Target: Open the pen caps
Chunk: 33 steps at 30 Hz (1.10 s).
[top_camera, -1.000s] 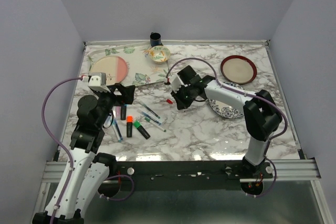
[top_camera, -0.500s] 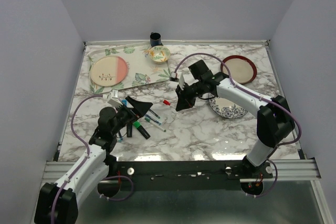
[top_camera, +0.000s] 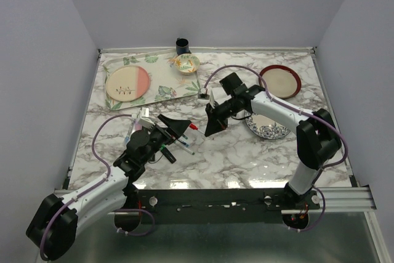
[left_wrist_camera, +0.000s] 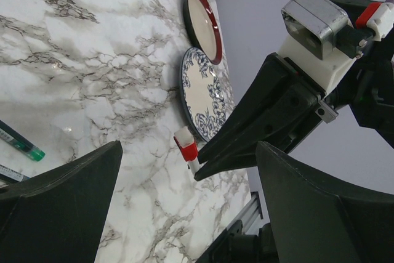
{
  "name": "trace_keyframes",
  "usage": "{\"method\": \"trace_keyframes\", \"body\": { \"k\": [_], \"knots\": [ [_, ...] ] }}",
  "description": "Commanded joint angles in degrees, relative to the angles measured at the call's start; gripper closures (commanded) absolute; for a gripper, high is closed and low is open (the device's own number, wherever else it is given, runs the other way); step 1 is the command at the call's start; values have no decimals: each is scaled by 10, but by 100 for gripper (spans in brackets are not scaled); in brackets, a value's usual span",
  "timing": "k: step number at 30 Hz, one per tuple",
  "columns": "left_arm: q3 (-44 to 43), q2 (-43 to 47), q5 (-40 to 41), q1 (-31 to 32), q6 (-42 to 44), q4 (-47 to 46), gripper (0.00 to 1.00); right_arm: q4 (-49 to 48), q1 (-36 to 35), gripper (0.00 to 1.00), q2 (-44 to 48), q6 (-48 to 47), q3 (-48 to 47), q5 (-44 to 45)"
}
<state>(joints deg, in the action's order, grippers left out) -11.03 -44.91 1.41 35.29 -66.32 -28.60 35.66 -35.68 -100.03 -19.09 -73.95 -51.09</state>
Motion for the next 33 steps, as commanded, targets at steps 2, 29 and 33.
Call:
{"method": "trace_keyframes", "body": {
  "k": [2, 29, 33],
  "knots": [
    [-16, -15, 79, 24, 4, -26, 2, 16, -4, 99, -14, -9, -3, -29],
    [-80, -168, 163, 108, -8, -24, 44, 13, -11, 99, -23, -3, -8, -20],
    [-96, -182, 184, 120, -16, 5, 53, 10, -11, 99, -21, -2, -8, -12]
  ]
}}
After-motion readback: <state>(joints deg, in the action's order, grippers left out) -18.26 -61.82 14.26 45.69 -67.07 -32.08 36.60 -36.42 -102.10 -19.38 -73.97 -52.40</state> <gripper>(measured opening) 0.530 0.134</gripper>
